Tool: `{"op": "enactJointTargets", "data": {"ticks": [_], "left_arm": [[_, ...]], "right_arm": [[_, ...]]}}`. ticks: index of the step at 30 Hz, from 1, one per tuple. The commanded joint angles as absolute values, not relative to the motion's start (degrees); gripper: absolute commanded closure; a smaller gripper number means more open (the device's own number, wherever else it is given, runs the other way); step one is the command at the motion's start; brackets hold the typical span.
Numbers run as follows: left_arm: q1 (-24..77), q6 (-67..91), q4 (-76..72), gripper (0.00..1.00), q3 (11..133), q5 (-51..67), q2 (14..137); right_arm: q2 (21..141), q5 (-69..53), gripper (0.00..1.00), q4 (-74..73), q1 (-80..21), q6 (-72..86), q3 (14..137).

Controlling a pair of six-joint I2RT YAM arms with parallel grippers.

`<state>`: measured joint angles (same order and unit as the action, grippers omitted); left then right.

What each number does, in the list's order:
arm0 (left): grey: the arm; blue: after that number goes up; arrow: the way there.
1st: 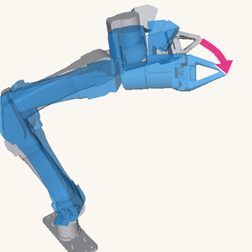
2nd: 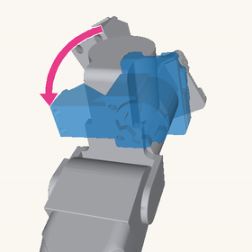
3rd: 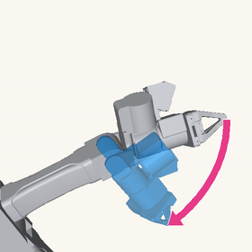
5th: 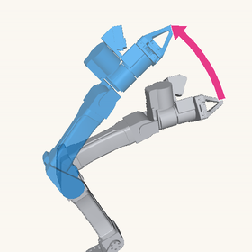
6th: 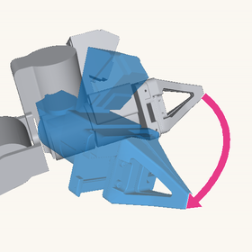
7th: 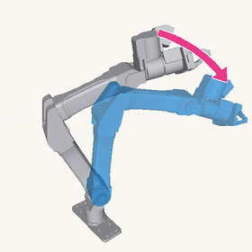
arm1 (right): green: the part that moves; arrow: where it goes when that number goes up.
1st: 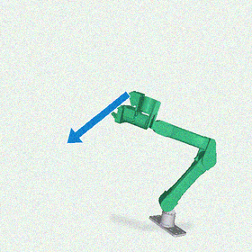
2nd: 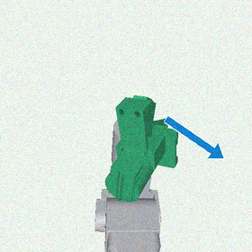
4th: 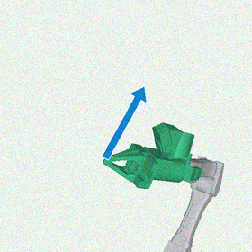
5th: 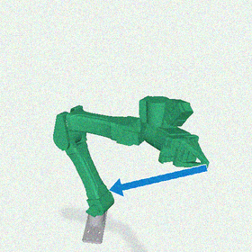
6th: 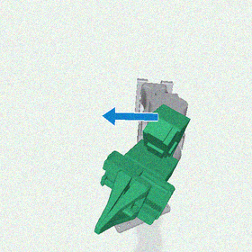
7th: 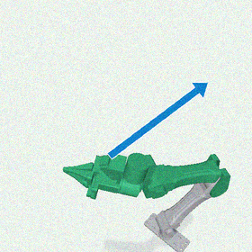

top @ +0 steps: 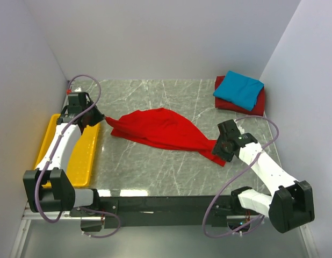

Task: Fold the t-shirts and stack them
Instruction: Flatten the tshirt out

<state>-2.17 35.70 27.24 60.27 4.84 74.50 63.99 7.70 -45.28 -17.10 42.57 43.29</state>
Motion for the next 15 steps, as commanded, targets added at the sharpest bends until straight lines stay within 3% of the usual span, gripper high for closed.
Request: {"op": "enactJointTargets", "data": {"ticks": [1, 13, 15], "left_arm": [[-2.29, 34.89, 25.05, 1.0, 60.91, 6.06, 73.92], [-2.29, 34.36, 25.4, 1.0, 60.03, 5.71, 73.39], [-2.29, 34.45, 25.23, 1.0, 59.51, 5.63, 73.21]], "right_arm": [[64.07, 6.15, 0.48, -41.93, -17.23, 44.47, 41.84], [74.96, 10.81, 0.5, -33.22, -16.44, 40.35, 43.68], [76.28, 10.9, 0.63, -33.22, -16.44, 38.95, 44.91]]}}
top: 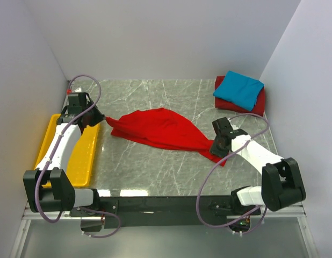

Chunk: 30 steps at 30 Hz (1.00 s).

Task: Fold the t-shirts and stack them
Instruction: Flatten the tshirt out

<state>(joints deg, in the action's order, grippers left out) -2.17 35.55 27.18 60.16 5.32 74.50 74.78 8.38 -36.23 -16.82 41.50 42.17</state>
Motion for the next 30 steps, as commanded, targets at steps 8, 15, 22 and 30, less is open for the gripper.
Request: {"op": "enactJointTargets", "data": {"ticks": [8, 15, 22, 30], "left_arm": [[-2.29, 33.23, 25.84, 1.0, 60.29, 3.26, 73.39], [-2.9, 29.89, 27.86, 1.0, 63.71, 0.18, 74.79], [-6.76, 24.8, 30.14, 1.0, 66.0, -3.42, 75.67], [-7.82, 25.4, 29.53, 1.0, 65.92, 3.86, 77.34]], "right_arm": [[74.18, 3.18, 1.0, -40.24, -16.44, 33.58, 52.11], [70.93, -9.65, 1.0, -53.6, -16.35, 30.06, 57.39], [66.01, -21.62, 1.0, -59.76, -16.35, 28.83, 58.27], [75.23, -4.49, 0.71, -56.34, -14.59, 32.68, 56.25]]}}
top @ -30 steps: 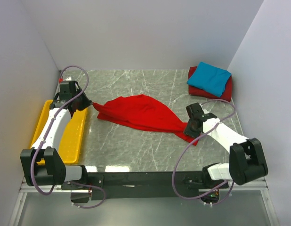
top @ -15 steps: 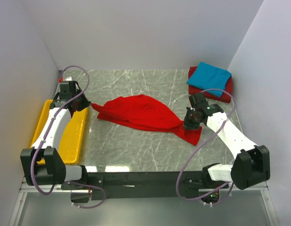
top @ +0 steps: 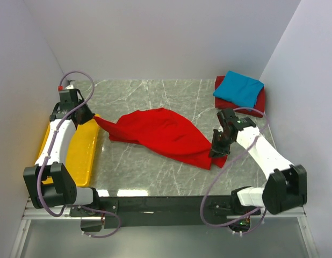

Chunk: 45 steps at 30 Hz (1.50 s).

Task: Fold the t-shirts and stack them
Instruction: Flatten the tshirt out

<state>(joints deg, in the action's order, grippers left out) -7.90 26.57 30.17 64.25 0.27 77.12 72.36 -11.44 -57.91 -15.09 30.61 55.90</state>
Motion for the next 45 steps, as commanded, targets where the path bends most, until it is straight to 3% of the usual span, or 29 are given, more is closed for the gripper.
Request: {"op": "enactJointTargets", "data": {"ticks": [1, 5, 13, 22, 45], "left_arm": [[-7.82, 25.14, 29.71, 1.0, 66.0, 4.22, 77.43], [-7.82, 24.7, 29.62, 1.0, 65.4, 3.87, 76.29], [-7.82, 25.22, 28.74, 1.0, 64.77, 5.8, 77.34], [-7.82, 25.58, 28.39, 1.0, 65.13, 8.0, 78.92], [-7.82, 25.05, 28.3, 1.0, 64.86, 7.56, 79.28]], "right_arm": [[75.67, -3.96, 0.69, -55.64, -14.5, 33.22, 56.6], [72.26, -1.33, 0.56, -55.81, -16.69, 34.98, 57.48], [61.27, -5.8, 0.52, -53.36, -19.6, 36.82, 46.77], [63.45, -7.12, 0.52, -46.95, -21.18, 40.87, 40.35], [74.09, -2.64, 0.56, -41.49, -28.21, 44.91, 37.97]]}}
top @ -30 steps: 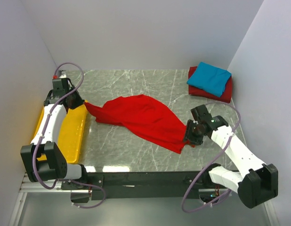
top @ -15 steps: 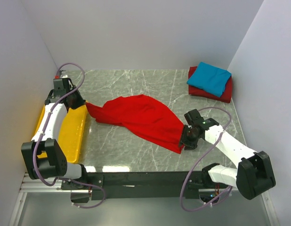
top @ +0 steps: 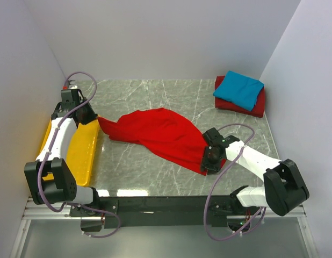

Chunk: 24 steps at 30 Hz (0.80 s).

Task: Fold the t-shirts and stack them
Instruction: Flatten the tshirt out

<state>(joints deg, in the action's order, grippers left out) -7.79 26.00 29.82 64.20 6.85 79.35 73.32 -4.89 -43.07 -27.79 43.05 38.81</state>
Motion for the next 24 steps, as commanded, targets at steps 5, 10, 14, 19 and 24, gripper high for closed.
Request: {"op": "enactJointTargets", "data": {"ticks": [5, 10, 14, 19, 24], "left_arm": [[-7.91, 25.05, 28.3, 1.0, 64.77, 7.65, 79.63], [-7.91, 25.05, 28.21, 1.0, 64.6, 7.56, 79.54], [-7.82, 24.96, 28.3, 1.0, 64.69, 7.65, 79.63], [-7.82, 24.96, 28.3, 1.0, 64.78, 7.47, 79.63], [-7.82, 24.96, 28.21, 1.0, 64.69, 7.38, 79.63]], "right_arm": [[74.71, -1.41, 0.56, -41.48, -28.3, 45.44, 37.27], [75.67, -1.49, 0.56, -39.47, -28.3, 45.26, 37.18], [78.04, -2.11, 0.57, -38.59, -28.74, 45.0, 37.44], [78.4, -2.2, 0.6, -37.97, -29.44, 45.26, 36.48], [77.96, -2.81, 0.82, -37.62, -29.88, 45.79, 35.6]]}}
